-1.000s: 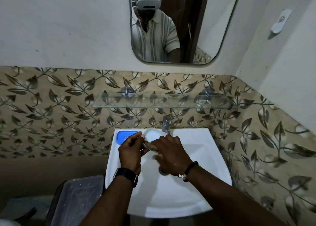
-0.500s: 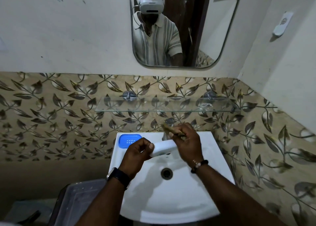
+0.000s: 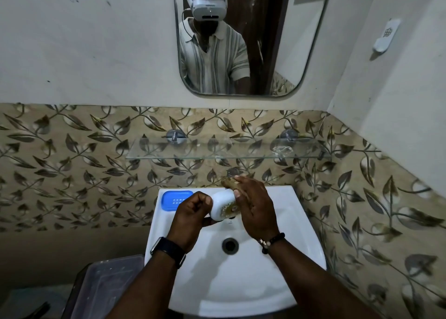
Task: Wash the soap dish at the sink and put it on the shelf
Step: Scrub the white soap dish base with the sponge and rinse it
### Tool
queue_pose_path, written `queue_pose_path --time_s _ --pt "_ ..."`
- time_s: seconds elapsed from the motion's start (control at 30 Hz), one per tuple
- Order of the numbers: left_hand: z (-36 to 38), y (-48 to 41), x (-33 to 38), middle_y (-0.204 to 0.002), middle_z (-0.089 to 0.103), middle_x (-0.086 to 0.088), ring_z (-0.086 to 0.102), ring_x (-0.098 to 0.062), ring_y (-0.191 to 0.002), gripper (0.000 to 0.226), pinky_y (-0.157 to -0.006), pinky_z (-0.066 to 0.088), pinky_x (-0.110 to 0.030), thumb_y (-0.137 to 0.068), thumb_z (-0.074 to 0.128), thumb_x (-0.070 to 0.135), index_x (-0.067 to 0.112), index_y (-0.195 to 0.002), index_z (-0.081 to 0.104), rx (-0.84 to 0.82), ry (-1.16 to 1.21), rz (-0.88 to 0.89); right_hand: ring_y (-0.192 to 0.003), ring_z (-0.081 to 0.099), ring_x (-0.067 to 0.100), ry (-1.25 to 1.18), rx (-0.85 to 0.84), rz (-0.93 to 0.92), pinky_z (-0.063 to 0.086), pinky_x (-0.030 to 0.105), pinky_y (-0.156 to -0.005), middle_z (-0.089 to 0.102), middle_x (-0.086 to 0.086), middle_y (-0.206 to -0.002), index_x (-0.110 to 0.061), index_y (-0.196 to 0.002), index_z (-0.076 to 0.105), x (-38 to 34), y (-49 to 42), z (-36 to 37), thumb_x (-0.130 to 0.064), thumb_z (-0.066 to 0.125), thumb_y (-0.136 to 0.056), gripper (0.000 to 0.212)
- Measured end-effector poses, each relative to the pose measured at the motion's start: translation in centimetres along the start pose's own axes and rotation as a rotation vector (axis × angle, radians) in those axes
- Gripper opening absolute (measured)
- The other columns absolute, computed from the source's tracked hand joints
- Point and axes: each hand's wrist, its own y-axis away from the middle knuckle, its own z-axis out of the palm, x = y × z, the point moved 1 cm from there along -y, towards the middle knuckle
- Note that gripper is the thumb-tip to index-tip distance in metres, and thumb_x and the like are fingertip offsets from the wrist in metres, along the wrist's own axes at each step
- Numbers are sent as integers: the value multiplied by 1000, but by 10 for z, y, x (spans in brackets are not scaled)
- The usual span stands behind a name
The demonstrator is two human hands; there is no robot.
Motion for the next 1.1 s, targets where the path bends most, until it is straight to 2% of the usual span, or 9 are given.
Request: queue_pose_path --time_s 0.1,0.2,0.33,0.43,0.57,0.7,0.77,0.87,1.1 --pt "1 -1 8 -81 66 -5 65 -17 -82 19 -76 60 -41 -88 65 29 19 -72 62 -30 -41 7 -132 48 23 75 -87 -279 33 47 -112 62 0 -131 -12 -123 66 -5 6 3 -30 47 -98 36" --pt "3 -1 15 -82 69 -6 67 -17 -80 19 -73 60 -38 -89 64 28 19 -72 62 -48 -67 27 -126 53 19 -13 -101 -334 36 44 -109 63 -2 -127 -14 -117 67 -3 -1 -5 -29 48 -99 31" --pt "9 0 18 -80 65 0 68 -17 -82 19 -69 59 -38 -89 61 25 21 -70 60 -31 -3 79 -112 61 13 -285 103 69 51 39 -93 67 -9 -114 -21 -111 67 1 -6 -5 -28 49 -101 22" --pt "14 0 17 -87 65 -2 68 -25 -92 21 -71 61 -47 -89 58 22 20 -69 59 20 127 103 -103 66 18 -757 258 485 55 43 -83 71 1 -110 -25 -107 68 -5 -8 0 -33 54 -100 18" --pt "21 3 11 -107 62 -16 65 -37 -107 25 -77 61 -52 -86 65 31 11 -79 53 85 307 142 -91 69 21 -1249 345 782 56 40 -68 74 4 -103 -15 -119 64 -20 -10 5 -29 47 -102 28" --pt "33 5 2 -101 66 -9 70 -26 -104 47 -78 61 -42 -74 83 46 11 -81 53 55 329 140 -118 59 35 -1457 383 933 48 59 -97 65 13 -129 -18 -134 57 -29 -10 10 -38 43 -103 40" --pt "36 8 -7 -97 66 -8 68 -23 -101 32 -80 58 -39 -84 76 37 12 -80 57 29 303 148 -119 58 37 -1424 428 950 44 61 -103 66 14 -127 -18 -128 63 -30 -12 12 -41 46 -101 39" --pt "31 15 -14 -88 65 -7 58 -21 -87 39 -84 46 -38 -87 70 43 6 -81 61 -14 22 135 -95 65 28 -1110 460 776 57 44 -83 73 5 -96 -24 -98 72 -24 -14 2 -35 48 -102 27" --pt "20 4 25 -81 71 -3 55 -17 -65 26 -59 46 -26 -86 74 38 15 -99 76 -144 -200 54 -103 56 7 -115 -298 -116 44 19 -86 58 -12 -108 -20 -119 63 -16 -18 -23 -38 38 -104 35"
